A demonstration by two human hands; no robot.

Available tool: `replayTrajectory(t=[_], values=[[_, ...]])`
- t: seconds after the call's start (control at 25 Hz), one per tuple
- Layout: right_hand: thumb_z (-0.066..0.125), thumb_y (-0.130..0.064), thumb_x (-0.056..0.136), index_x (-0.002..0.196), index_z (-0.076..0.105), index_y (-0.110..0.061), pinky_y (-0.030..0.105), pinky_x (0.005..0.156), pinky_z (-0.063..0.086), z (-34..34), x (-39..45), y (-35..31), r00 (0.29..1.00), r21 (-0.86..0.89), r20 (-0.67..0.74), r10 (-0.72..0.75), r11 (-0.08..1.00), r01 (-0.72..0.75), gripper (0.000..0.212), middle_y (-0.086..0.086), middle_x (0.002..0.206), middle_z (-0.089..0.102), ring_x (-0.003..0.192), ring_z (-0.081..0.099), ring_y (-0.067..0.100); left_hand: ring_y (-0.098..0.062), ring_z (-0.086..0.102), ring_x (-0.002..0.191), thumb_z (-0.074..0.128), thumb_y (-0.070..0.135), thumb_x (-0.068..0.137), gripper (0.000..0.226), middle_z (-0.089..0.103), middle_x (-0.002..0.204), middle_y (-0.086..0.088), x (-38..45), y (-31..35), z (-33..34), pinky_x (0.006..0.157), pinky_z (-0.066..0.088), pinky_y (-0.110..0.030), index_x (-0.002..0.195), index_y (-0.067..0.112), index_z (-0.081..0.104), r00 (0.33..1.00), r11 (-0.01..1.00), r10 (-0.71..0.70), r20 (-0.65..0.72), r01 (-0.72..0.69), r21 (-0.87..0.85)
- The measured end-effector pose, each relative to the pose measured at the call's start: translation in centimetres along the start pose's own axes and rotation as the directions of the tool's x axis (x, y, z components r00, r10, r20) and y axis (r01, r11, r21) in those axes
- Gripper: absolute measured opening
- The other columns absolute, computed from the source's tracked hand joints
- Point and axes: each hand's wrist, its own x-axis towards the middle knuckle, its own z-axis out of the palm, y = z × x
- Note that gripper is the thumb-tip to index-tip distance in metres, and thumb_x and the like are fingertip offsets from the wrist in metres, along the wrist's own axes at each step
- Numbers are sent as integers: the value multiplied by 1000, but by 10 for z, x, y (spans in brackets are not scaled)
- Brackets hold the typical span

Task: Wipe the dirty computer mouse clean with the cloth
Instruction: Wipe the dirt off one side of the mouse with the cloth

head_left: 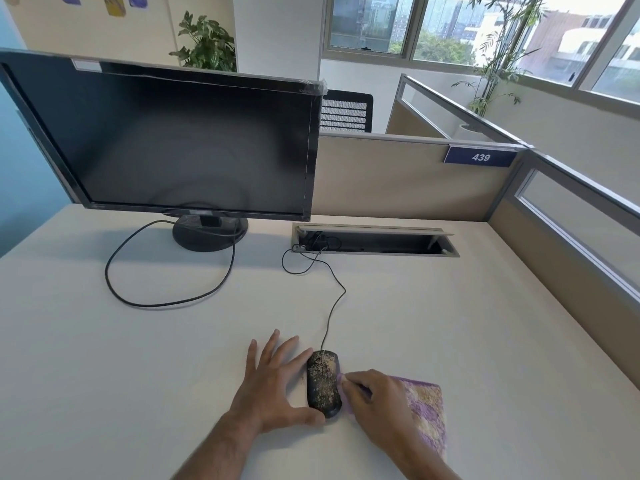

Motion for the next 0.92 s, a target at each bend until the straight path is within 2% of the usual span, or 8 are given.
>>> replayTrajectory(t=[0.2,0.32,0.4,0.52,0.64,0.72,0.84,0.92], values=[[65,-24,92,60,39,-19,28,49,30,0,-11,-3,999,12,-23,-31,999,31,41,-7,48,35,52,39,9,-12,-29,148,52,103,47,128,5,166,13,0,0,0,119,-17,-58,155,45,18,1000,1000,-2,-1,2,3],[68,-25,90,61,57,-24,22,50,33,0,-16,-4,999,32,-47,-3,999,5,31,-13,51,45,53,45,5,-11,-29,148,52,104,47,127,5,166,14,0,0,0,119,-17,-57,155,46,18,1000,1000,-3,1,3,5],[67,-29,89,65,66,-21,20,50,37,0,-20,-5,999,57,-51,-16,998,19,25,-10,53,54,54,50,7,-11,-29,147,51,104,47,127,5,166,15,0,0,1,119,-17,-57,155,46,17,1000,1000,-2,-3,2,2],[67,-29,88,63,63,-19,31,51,46,4,-25,-8,999,14,-14,-40,999,40,27,-5,55,59,54,52,11,-10,-30,147,51,105,46,128,6,166,15,0,0,1,119,-18,-56,155,47,18,1000,1000,2,-11,-2,-1],[75,-22,80,68,72,-20,31,51,50,5,-29,-8,998,-14,-61,-28,1000,27,13,-7,56,63,51,55,11,-10,-30,147,51,105,45,129,5,166,14,0,0,0,119,-19,-56,155,47,18,1000,1000,0,-9,1,8],[76,-19,78,66,72,-18,31,50,50,7,-31,-9,998,-34,-38,-47,998,46,13,-6,55,62,50,55,13,-10,-30,147,52,105,44,129,5,166,14,0,0,0,119,-18,-56,154,47,18,1000,1000,-5,-11,5,3],[78,-15,79,68,73,-19,32,47,50,6,-24,-8,992,13,-121,26,1000,-25,12,-7,56,61,50,55,14,-9,-31,146,54,103,44,128,5,166,15,0,1,0,119,-19,-56,154,48,18,1000,1000,-10,-4,10,-8],[75,-17,83,72,73,-20,34,51,51,6,-18,-8,994,8,-113,-2,1000,3,12,-7,60,62,53,56,14,-8,-31,146,54,103,44,128,4,166,15,0,1,0,119,-19,-55,154,48,18,1000,1000,-11,-1,11,-12]])
